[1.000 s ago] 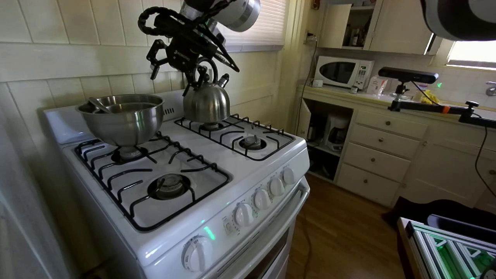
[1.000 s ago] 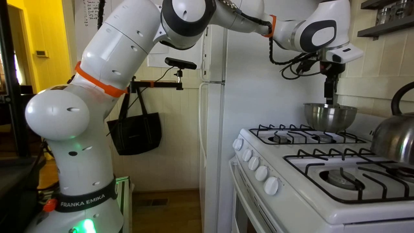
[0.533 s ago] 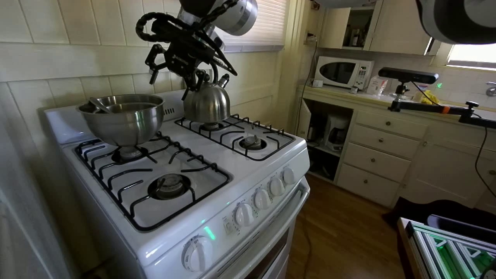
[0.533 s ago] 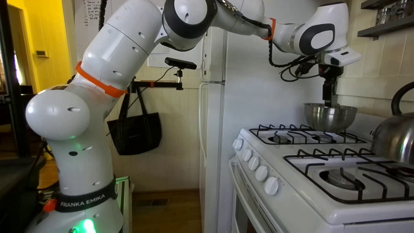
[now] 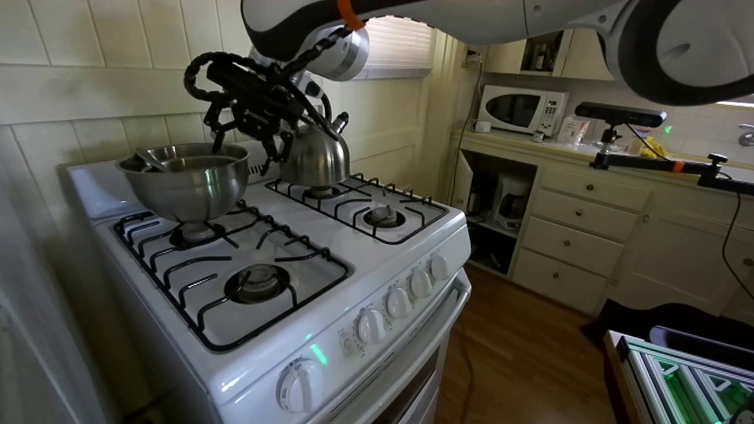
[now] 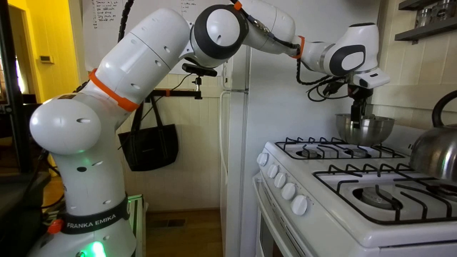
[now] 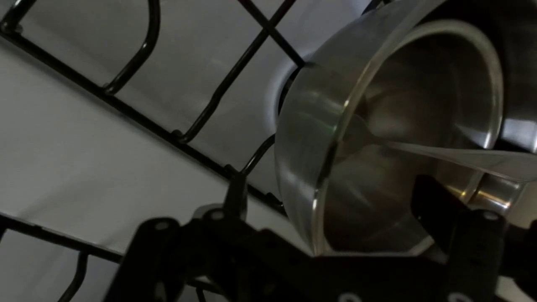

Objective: Move the silver kettle to the back right plate of the stove then move the silver bowl forwards and remove the silver spoon from the bowl.

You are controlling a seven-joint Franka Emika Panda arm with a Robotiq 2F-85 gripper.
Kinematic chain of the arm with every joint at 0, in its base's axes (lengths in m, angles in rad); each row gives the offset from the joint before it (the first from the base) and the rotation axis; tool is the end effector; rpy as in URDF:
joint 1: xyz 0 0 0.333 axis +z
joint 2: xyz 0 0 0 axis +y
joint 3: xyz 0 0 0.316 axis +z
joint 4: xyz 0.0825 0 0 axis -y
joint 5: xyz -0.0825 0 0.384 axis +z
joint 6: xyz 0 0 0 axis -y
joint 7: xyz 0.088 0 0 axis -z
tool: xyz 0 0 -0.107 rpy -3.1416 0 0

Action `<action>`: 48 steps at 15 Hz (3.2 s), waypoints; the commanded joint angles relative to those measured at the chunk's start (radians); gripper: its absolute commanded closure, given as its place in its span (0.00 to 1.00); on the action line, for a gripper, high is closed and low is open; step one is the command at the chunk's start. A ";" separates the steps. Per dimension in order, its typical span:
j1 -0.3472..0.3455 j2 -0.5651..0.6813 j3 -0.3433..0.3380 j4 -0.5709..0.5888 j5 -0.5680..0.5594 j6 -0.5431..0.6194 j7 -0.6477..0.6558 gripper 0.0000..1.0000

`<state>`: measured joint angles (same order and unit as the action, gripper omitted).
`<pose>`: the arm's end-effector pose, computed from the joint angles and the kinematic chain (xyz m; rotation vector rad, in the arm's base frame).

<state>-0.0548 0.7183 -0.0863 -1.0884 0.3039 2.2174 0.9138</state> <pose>0.7826 -0.0780 0.4463 -2.3037 1.5003 -0.4126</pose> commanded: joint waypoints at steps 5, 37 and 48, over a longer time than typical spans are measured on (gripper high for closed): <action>0.020 0.107 -0.006 0.150 -0.058 -0.027 0.078 0.00; -0.095 -0.229 -0.029 -0.206 -0.055 -0.059 -0.459 0.96; -0.145 -0.502 -0.056 -0.534 -0.043 -0.201 -0.744 0.85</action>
<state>-0.2042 0.2117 -0.1360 -1.6309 0.2609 2.0195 0.1711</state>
